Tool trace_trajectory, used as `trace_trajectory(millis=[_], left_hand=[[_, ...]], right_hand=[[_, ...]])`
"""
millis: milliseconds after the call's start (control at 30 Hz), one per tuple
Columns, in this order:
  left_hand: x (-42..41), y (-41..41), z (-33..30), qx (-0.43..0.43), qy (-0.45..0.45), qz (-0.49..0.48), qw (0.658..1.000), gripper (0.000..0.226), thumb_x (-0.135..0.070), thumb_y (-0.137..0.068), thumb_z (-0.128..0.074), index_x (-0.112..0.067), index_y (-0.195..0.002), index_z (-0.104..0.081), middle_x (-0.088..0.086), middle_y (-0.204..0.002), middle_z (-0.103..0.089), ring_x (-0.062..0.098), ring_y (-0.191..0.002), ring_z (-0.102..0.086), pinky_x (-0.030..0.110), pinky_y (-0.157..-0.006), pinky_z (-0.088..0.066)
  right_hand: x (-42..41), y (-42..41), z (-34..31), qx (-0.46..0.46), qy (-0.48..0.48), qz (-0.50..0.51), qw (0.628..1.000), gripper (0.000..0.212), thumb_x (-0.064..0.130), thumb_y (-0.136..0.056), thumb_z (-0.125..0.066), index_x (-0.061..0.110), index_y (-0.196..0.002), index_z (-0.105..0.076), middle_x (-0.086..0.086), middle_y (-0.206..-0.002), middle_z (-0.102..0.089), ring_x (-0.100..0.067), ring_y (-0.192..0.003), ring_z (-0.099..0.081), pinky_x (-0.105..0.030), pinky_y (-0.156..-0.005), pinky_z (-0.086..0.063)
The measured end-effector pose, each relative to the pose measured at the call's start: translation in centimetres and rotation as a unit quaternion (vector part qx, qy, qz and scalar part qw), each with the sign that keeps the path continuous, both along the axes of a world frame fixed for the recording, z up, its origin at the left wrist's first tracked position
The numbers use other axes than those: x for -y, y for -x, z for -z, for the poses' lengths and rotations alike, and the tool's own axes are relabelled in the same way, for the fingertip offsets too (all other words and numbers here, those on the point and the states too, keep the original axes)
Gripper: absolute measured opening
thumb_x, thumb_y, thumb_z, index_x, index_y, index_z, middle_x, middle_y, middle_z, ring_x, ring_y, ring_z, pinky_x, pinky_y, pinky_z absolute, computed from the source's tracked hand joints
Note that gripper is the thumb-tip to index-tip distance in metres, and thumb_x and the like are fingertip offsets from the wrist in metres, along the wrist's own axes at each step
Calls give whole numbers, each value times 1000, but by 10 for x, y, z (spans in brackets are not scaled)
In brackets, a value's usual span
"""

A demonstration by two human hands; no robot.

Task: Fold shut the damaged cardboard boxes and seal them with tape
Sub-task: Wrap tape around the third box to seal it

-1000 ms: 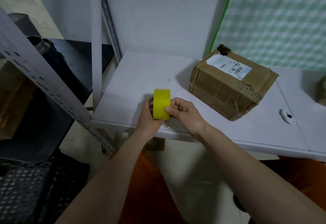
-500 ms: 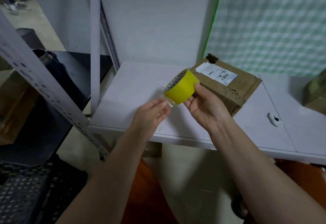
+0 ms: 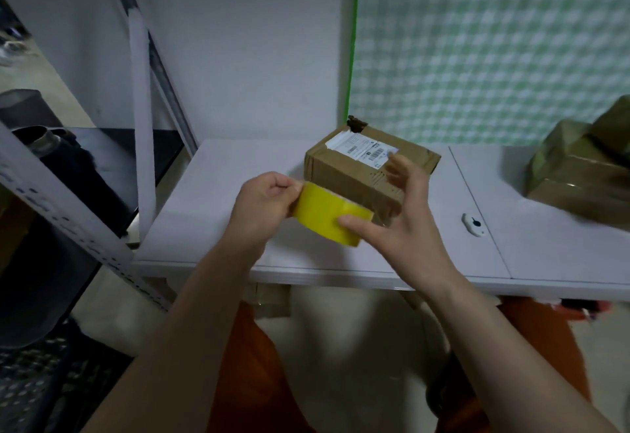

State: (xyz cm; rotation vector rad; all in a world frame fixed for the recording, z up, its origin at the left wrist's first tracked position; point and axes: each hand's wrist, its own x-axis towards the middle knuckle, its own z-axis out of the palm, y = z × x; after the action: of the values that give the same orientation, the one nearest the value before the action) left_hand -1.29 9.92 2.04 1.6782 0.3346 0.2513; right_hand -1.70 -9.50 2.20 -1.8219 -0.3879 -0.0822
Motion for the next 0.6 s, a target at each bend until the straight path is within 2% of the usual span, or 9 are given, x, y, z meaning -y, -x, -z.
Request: trace_trajectory(millis=[33,67,133,200,233,367,433,500,600], left_hand=[[7,-3,-1,-13,6,25,1000,19,-3,-92,-57,-12,-77,-63,8,-72,-65,13,-63,-61,17,-55,-52],[15,-6,-1,-25,14,44,999,17,-4,-92,-58,-11,-78,-64,9,-72,-65,13,-62,-61,18,-53,-51],[31,-11,-2,-41,28,67,997,14,-5,-91,-60,-8,-79,-67,11,-73,-67,15,-61,-63,21,-53,-52],[45,-15,-5,-35,37,75,996,14,-4,-89,-63,-8,-77,-69,8,-70,-68,11,-59,-65,20,-53,-52],[52,-18,-7,-27,40,78,996,15,-3,-87,-65,-9,-75,-70,6,-68,-68,10,-58,-66,20,-53,-52],[73,-30,-13,-23,19,82,996,14,0,-81,-71,-12,-74,-73,2,-67,-71,13,-61,-67,26,-61,-58],[78,-35,-15,-32,32,75,996,6,0,-80,-72,-7,-80,-73,1,-62,-68,10,-56,-64,24,-60,-58],[82,-43,-15,-31,38,59,997,4,1,-80,-72,-1,-84,-72,1,-58,-66,8,-50,-60,20,-54,-55],[93,-52,-12,-38,11,48,998,5,5,-82,-68,4,-86,-71,2,-58,-63,5,-46,-56,17,-51,-53]], right_hand=[[5,1,-3,25,40,-31,998,71,33,-64,-85,34,-120,-41,5,-125,-47,4,-116,-46,-12,-94,-39],[10,3,-9,19,66,-64,996,62,31,-65,-86,32,-114,-49,6,-118,-53,7,-109,-50,-9,-87,-39],[21,4,-11,-14,91,-101,991,39,30,-65,-85,19,-95,-62,0,-95,-64,-5,-86,-58,-18,-69,-43],[33,5,-5,-2,108,-84,991,41,34,-64,-85,8,-87,-63,-12,-84,-63,-22,-77,-57,-34,-67,-43],[38,5,-2,4,106,-73,992,42,35,-63,-85,6,-85,-63,-14,-82,-63,-24,-75,-56,-37,-66,-44],[62,2,-5,-20,50,-50,997,30,34,-65,-83,12,-78,-65,-12,-69,-63,-11,-59,-53,-27,-58,-43],[75,-1,-11,-44,19,-42,998,21,29,-68,-80,17,-65,-63,-1,-52,-57,-5,-49,-50,-17,-51,-39],[86,-7,-11,-55,12,-15,998,29,21,-73,-78,23,-52,-59,11,-41,-51,1,-41,-44,-10,-45,-34],[99,-18,-6,-102,30,13,994,28,27,-74,-77,19,-53,-61,11,-41,-51,1,-42,-46,-13,-46,-36]])
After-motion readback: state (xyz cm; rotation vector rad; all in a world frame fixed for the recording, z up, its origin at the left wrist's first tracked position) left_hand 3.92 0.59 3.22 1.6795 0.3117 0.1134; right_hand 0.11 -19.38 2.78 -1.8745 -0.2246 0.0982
